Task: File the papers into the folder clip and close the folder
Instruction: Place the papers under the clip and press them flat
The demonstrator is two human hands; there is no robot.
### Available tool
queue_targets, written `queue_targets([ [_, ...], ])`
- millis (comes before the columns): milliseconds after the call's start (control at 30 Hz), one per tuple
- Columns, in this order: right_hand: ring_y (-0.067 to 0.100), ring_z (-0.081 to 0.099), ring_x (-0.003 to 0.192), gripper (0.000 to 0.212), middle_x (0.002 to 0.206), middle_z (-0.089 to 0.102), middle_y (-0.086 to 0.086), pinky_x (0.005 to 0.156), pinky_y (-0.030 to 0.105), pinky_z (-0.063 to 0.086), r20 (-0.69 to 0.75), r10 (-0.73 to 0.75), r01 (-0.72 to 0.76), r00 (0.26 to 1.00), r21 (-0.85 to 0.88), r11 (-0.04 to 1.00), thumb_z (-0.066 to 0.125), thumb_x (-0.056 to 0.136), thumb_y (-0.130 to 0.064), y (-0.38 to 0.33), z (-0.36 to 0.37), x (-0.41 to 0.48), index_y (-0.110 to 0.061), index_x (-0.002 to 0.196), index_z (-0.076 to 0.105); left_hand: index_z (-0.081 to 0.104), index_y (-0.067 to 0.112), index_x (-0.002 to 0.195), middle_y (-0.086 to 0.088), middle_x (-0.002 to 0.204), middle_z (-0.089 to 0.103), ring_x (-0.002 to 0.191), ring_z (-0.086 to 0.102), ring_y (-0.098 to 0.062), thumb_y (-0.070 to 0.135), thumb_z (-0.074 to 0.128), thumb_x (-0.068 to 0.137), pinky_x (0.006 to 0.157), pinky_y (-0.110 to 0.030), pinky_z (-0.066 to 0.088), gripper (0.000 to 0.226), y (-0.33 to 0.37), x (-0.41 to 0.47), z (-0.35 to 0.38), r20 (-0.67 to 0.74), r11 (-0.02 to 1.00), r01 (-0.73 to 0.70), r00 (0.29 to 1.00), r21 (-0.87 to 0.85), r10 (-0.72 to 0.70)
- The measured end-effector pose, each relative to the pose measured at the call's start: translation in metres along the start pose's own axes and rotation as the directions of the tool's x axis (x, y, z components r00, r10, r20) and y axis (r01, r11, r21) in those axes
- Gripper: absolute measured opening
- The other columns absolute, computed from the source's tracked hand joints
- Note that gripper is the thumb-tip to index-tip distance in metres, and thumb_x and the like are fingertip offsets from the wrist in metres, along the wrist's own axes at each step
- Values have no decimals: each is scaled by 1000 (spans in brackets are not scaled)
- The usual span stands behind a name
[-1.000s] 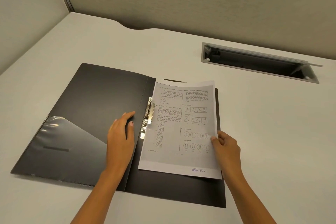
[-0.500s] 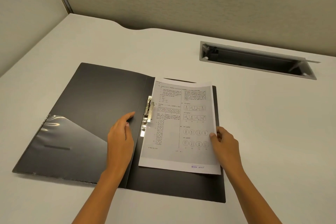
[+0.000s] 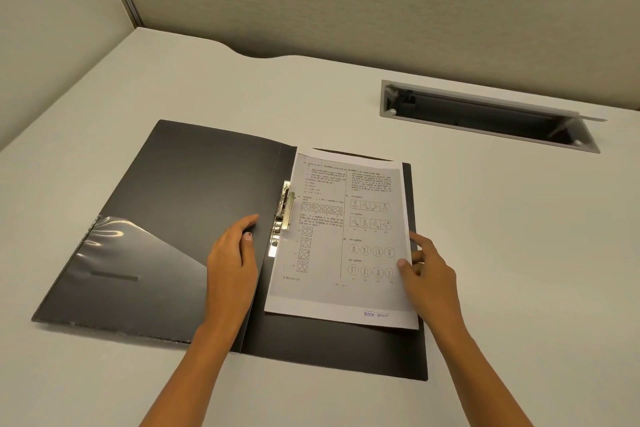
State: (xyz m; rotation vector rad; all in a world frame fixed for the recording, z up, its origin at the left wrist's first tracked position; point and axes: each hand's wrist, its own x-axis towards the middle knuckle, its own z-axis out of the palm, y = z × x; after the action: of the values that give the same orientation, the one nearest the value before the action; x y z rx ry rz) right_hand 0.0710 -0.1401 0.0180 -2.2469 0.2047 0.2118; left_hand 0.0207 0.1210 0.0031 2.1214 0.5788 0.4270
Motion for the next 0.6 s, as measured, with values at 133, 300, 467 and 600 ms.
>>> queue_targets([
  [133,1,54,70,43,99,56,-9,56,6,41,4,15,-15,1000,17,1000,56,93,-20,2,0,-5,-26,132,41,57,10,123,-11,122,61,105,51,-13,15,44,97,91,-28,39,30,-1,0,0,-7,1000,-11,1000,-9,11],
  [300,3,56,71,44,99,58,-6,60,10,44,7,25,-26,1000,29,999,57,92,-20,5,-1,-11,-25,133,41,57,9,123,-12,123,61,110,56,-24,16,44,97,91,-29,39,30,-3,0,2,-1,1000,2,1000,-2,-2],
  [467,9,59,75,46,99,60,-3,65,16,47,2,38,-38,999,19,999,58,91,-20,5,-1,-16,-24,134,41,57,8,122,-13,123,61,110,56,-26,15,44,97,91,-30,40,30,-4,0,3,7,1000,4,1000,1,-4],
  [600,5,57,69,42,89,59,-7,62,10,42,-26,34,-34,999,-19,999,58,91,-20,3,-3,-15,-21,132,46,57,10,122,-13,122,61,110,55,-25,17,45,96,90,-29,39,30,-4,0,4,8,1000,6,1000,3,-6],
])
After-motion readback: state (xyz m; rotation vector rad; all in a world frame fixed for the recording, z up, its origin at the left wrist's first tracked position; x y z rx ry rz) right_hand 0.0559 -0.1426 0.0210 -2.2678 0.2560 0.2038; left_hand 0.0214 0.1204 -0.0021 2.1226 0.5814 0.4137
